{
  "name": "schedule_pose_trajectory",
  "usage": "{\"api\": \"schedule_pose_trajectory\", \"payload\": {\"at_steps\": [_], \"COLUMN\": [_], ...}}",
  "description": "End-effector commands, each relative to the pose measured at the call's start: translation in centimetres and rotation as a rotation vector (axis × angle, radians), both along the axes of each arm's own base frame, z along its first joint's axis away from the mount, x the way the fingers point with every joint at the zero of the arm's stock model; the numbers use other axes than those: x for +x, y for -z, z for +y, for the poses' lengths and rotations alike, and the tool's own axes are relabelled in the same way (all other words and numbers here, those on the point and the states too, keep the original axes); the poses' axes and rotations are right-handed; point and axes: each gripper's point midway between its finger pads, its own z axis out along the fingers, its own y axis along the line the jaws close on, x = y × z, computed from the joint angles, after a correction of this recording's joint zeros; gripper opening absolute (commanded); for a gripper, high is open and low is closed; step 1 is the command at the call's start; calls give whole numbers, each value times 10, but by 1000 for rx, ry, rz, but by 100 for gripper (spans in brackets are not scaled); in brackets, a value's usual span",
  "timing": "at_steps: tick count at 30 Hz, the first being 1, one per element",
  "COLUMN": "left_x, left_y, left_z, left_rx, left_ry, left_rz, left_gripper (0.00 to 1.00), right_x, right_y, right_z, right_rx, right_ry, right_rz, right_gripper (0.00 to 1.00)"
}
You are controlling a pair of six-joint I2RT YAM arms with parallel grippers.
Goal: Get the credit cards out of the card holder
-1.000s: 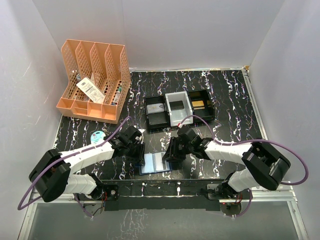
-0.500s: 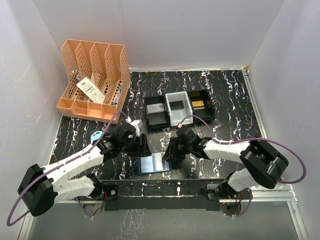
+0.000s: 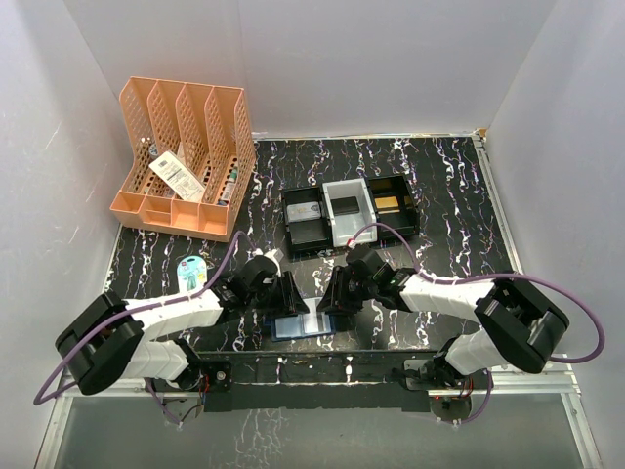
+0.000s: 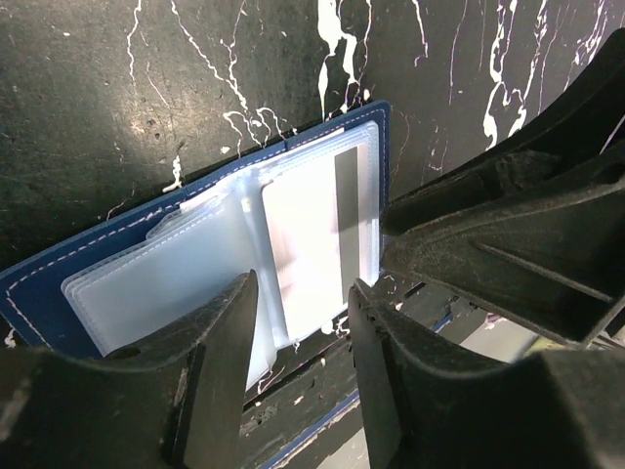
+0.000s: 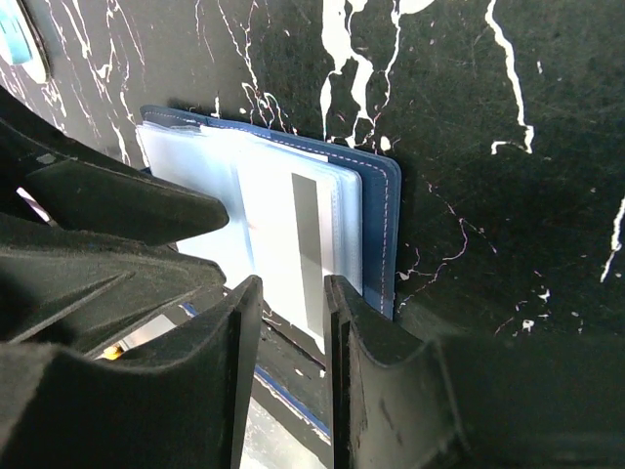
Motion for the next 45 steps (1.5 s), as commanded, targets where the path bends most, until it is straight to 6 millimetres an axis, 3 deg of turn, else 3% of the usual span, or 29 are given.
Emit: {"api": "schedule_pose_trajectory", "payload": {"at_steps": [1,11,17,21,26,40,45], "left_x": [6,8,5,3,2,1,0], "left_y": [-3,8,11,10,7,0,2], "left_z": [-7,1,5,3,-1,-13,-13], "left_rx": [-58,-50,-47,-79,-140,-280,-269], "left_ry": [-52,-99,-98,-86,-96,-107,-102], "left_rz": [-15,-28,-29,-37,-45,-47,-40], "left_gripper": [39,27,26,26,25,9,9], "right_x": [6,10,14,9,0,-6,-6], "right_y": [-18,-45,-17,9,28,34,32], "right_z": [9,28,20,7,-7,-11,-9], "right_rx": [44,127,23,-53,-97,-83,-72], "right_ry": [-26,-107,-83,-52,-26,-10,-12], "right_rz": [-54,-107,-75,-22,14,33,33], "right_gripper": [29,26,24,24,24,23,23]}}
